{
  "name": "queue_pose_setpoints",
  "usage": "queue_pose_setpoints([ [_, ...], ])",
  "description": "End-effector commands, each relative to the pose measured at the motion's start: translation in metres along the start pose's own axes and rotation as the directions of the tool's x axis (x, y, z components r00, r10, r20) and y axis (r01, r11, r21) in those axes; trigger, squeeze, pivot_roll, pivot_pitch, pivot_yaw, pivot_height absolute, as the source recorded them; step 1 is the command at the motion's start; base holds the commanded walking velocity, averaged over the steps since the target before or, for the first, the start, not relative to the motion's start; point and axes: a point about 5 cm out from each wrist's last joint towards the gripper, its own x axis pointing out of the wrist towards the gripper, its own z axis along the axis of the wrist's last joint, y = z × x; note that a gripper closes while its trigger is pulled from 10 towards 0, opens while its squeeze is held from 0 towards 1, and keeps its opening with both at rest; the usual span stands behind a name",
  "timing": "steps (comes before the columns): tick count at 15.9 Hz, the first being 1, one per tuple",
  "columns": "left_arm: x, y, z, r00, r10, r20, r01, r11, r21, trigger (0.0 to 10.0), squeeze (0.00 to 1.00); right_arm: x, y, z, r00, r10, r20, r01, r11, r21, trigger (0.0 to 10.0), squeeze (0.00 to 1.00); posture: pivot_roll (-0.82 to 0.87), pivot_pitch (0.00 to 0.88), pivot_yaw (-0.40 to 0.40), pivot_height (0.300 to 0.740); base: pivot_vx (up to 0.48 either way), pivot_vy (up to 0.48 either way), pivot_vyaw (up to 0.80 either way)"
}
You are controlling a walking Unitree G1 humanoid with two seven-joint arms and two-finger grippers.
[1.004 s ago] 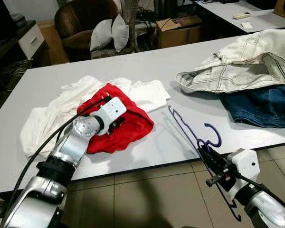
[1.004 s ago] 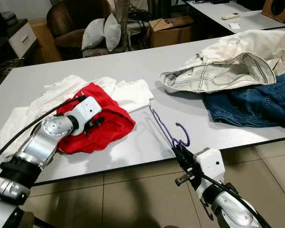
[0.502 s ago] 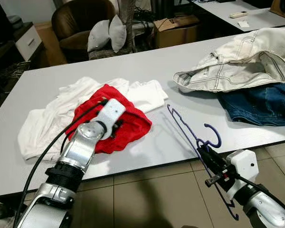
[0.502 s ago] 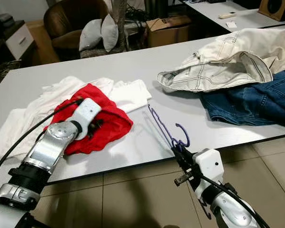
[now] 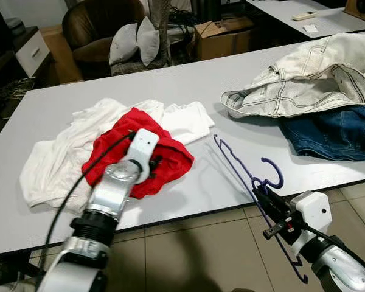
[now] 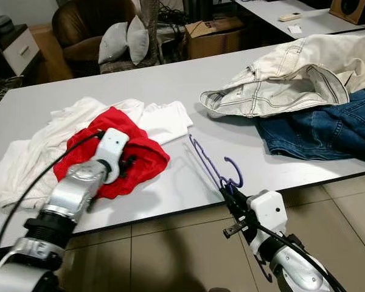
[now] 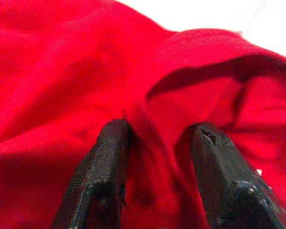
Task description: Hang hanger
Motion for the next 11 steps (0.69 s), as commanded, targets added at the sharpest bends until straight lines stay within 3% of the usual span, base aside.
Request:
queue_pose_setpoints([
  [1, -0.001, 0.006, 0.007, 1.000, 0.025, 0.011, -0.025, 0.999, -0.024, 7.8, 0.00, -0.002, 0.001, -0.014, 0.997, 0.001, -0.082, 0.001, 1.000, 0.021, 10.0, 0.00, -0.22, 0.000, 0.167, 0.740, 0.000, 0.000, 0.00],
  [2, 0.000, 0.005, 0.006, 0.999, 0.033, -0.003, -0.033, 0.999, -0.003, 9.0, 0.00, -0.001, 0.001, -0.014, 0.997, 0.000, -0.081, 0.002, 1.000, 0.020, 10.0, 0.00, -0.22, 0.000, 0.169, 0.740, 0.000, 0.000, 0.00],
  [4, 0.001, 0.009, 0.002, 0.997, 0.069, -0.021, -0.068, 0.997, 0.028, 7.8, 0.00, 0.000, 0.001, -0.014, 0.997, -0.002, -0.079, 0.004, 1.000, 0.021, 10.0, 0.00, -0.22, 0.000, 0.169, 0.740, 0.000, 0.000, 0.00],
  [5, 0.001, 0.013, 0.000, 0.995, 0.095, -0.024, -0.094, 0.995, 0.040, 2.9, 0.00, 0.000, 0.001, -0.014, 0.997, -0.003, -0.080, 0.004, 1.000, 0.021, 10.0, 0.00, -0.22, 0.000, 0.169, 0.740, 0.000, 0.000, 0.00],
  [6, 0.001, 0.015, -0.001, 0.994, 0.105, -0.028, -0.103, 0.994, 0.045, 0.0, 0.00, -0.001, 0.001, -0.014, 0.997, -0.004, -0.080, 0.005, 1.000, 0.021, 10.0, 0.00, -0.22, 0.000, 0.169, 0.740, 0.000, 0.000, 0.00],
  [11, 0.003, 0.018, -0.005, 0.993, 0.113, -0.045, -0.111, 0.993, 0.031, 0.0, 0.00, -0.001, 0.000, -0.014, 0.997, -0.012, -0.079, 0.013, 1.000, 0.020, 10.0, 0.00, -0.23, 0.000, 0.177, 0.740, 0.000, 0.000, 0.00],
])
